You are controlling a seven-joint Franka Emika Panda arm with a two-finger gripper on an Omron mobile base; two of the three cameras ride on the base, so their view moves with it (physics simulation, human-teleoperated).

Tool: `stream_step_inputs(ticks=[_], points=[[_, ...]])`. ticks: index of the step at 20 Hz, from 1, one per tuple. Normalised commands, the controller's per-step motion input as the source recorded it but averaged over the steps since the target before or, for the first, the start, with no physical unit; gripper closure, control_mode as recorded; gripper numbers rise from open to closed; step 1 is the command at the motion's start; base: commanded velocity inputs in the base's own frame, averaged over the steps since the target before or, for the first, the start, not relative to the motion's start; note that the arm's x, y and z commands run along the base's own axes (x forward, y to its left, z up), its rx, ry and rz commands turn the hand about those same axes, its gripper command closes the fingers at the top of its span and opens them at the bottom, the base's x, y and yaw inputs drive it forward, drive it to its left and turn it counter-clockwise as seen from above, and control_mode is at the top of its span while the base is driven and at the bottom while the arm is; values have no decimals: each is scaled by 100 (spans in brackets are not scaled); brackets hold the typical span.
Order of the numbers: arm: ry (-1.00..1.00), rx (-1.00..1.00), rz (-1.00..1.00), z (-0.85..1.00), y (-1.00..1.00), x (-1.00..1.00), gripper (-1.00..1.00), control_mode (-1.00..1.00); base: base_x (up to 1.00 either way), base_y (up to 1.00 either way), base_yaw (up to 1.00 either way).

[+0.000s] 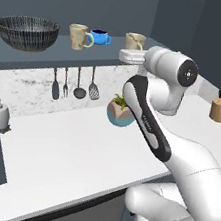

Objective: Gather all objects into one cabinet and sort the glasses and bowls to opposite sides.

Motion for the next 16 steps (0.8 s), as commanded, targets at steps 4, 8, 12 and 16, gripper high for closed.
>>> stream_step_inputs(ticks=[4,8,12,16], points=[[0,-1,5,-4,23,96,100,-100,0,0,0],[0,-2,8,-10,34,87,100,-100,0,0,0],[0,0,9,-12,18,74,100,-100,0,0,0],[0,0,9,-17,10,68,100,-100,0,0,0]])
